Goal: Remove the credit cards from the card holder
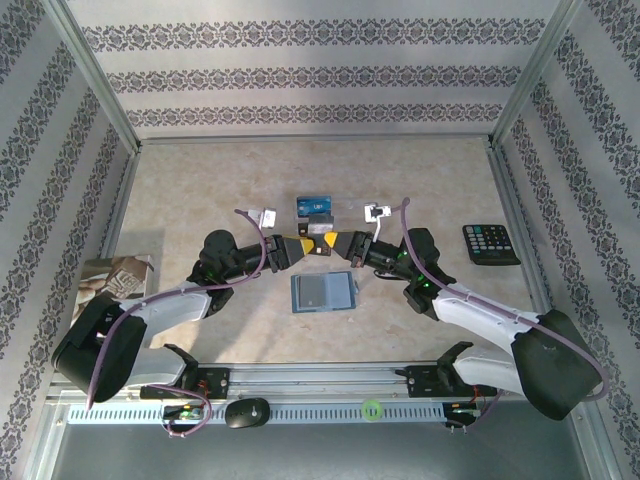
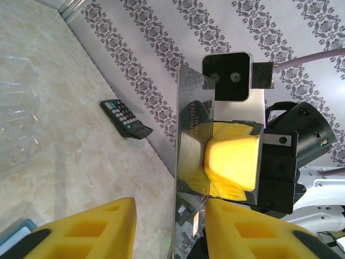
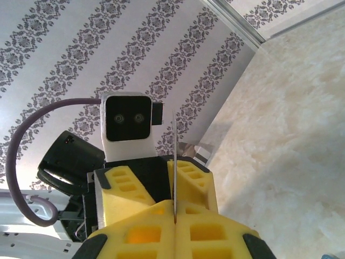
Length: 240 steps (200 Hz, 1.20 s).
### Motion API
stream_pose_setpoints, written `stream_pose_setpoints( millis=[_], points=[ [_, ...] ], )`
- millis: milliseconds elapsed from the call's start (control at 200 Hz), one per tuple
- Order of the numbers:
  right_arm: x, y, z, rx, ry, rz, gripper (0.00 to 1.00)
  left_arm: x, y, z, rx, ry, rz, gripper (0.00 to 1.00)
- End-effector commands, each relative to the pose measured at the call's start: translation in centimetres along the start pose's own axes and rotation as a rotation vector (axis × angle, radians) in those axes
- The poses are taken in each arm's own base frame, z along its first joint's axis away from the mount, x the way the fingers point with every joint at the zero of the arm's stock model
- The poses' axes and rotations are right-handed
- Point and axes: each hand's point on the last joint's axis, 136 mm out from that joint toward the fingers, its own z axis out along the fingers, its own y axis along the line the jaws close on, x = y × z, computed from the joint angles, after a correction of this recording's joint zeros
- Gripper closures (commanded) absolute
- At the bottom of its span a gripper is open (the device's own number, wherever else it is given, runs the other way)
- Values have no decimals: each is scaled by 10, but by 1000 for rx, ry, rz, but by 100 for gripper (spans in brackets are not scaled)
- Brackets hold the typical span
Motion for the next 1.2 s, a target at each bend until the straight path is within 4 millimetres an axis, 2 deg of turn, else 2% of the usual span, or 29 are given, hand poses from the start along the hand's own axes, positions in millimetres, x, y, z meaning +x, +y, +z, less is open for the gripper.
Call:
stream_pose_setpoints(
  millis=[0, 65, 200, 305, 370, 460, 590, 690, 809, 834, 1009, 1194],
  points=[
    [-6, 16, 4, -61, -18, -27, 100, -9, -16, -3, 69, -29, 33, 70],
    [-4, 14, 5, -57, -11, -22, 100, -10, -16, -3, 68, -32, 32, 79],
    [3, 9, 9, -47, 7, -9, 100, -15, -22, -1, 87, -36, 34, 85],
    [8, 4, 9, -36, 20, 1, 100, -17, -22, 3, 87, -22, 28, 100],
    [11, -1, 7, -23, 27, 11, 100, -18, -21, 5, 77, -9, 34, 100],
    [11, -15, -3, 26, 39, 35, 80, -18, -16, 10, 6, 51, 69, 100],
    [8, -38, -34, 135, 6, 50, 76, -17, -9, 13, -131, 191, 155, 100],
    [10, -49, -54, 215, -5, 43, 76, -23, -6, 14, -215, 295, 276, 100],
    [5, -50, -68, 241, -30, 46, 76, -31, 17, 8, -385, 451, 480, 100],
    [14, -59, -72, 259, -21, 69, 76, -32, 22, 7, -407, 488, 525, 100],
    [18, -67, -80, 272, -27, 96, 78, -25, 40, 0, -368, 727, 872, 100],
    [15, -72, -85, 285, -43, 104, 79, -38, 67, 2, -392, 894, 1097, 100]
  ],
)
